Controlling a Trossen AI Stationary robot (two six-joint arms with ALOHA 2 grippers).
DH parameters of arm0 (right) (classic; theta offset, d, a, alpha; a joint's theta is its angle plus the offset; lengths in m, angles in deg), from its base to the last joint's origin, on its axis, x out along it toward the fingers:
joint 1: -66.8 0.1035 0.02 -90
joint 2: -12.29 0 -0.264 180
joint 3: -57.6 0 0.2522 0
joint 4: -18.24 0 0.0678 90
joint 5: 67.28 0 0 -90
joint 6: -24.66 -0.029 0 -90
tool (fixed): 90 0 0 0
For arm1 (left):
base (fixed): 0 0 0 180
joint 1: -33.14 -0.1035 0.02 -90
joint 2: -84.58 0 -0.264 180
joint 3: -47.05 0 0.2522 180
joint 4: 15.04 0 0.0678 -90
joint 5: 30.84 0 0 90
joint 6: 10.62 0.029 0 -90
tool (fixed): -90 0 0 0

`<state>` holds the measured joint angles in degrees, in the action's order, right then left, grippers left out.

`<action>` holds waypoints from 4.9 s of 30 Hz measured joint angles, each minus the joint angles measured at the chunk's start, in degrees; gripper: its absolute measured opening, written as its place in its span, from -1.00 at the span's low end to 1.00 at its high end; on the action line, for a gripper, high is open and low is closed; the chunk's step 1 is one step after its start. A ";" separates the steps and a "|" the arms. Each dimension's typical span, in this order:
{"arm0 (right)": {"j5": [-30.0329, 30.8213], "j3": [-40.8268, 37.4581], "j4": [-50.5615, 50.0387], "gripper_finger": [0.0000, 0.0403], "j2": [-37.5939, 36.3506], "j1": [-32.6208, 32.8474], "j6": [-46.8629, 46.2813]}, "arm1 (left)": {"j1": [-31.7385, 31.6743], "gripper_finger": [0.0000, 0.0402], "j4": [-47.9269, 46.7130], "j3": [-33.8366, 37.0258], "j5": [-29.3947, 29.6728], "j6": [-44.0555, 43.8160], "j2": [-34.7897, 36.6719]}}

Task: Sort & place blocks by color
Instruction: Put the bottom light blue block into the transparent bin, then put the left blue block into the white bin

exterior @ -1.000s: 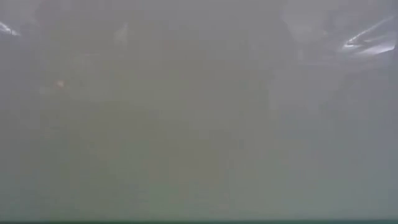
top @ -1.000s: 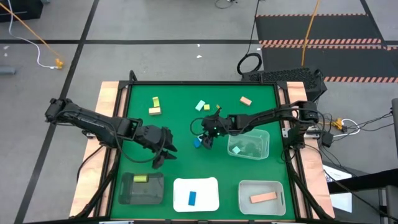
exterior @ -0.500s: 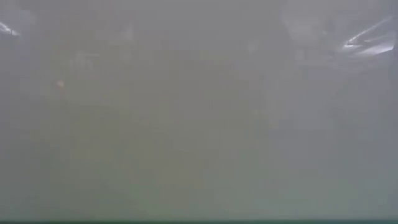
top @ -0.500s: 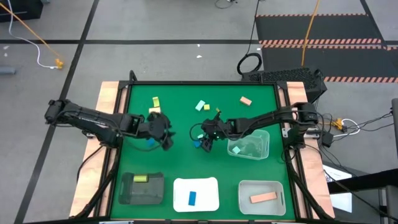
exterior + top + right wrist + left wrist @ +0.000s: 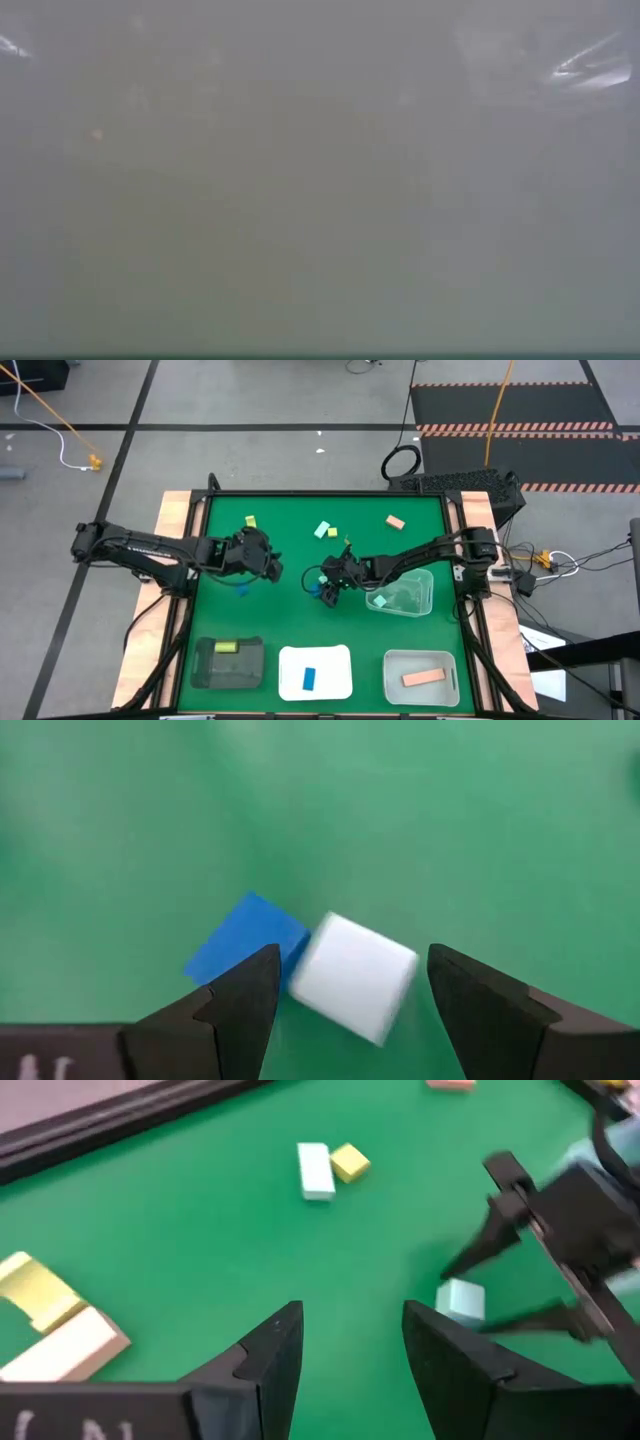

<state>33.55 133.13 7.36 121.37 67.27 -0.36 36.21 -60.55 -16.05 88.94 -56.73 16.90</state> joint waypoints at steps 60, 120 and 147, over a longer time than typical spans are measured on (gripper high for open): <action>-5.06 0.47 -60.81 -0.41 -37.86 11.11 -29.89 | -1.54 -0.14 3.43 -0.02 5.68 -3.12 -0.04; -6.19 0.45 -54.27 0.40 -36.92 11.10 -20.52 | -2.73 0.20 -30.18 0.29 -28.02 -1.48 -21.06; -6.19 0.45 -50.87 0.40 -36.92 11.13 -19.23 | -6.40 -0.34 -21.68 6.74 -32.99 -6.84 -20.00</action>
<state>27.36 133.58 -43.51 84.45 78.39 -19.59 29.81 -82.23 -9.31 55.95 -63.57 -3.11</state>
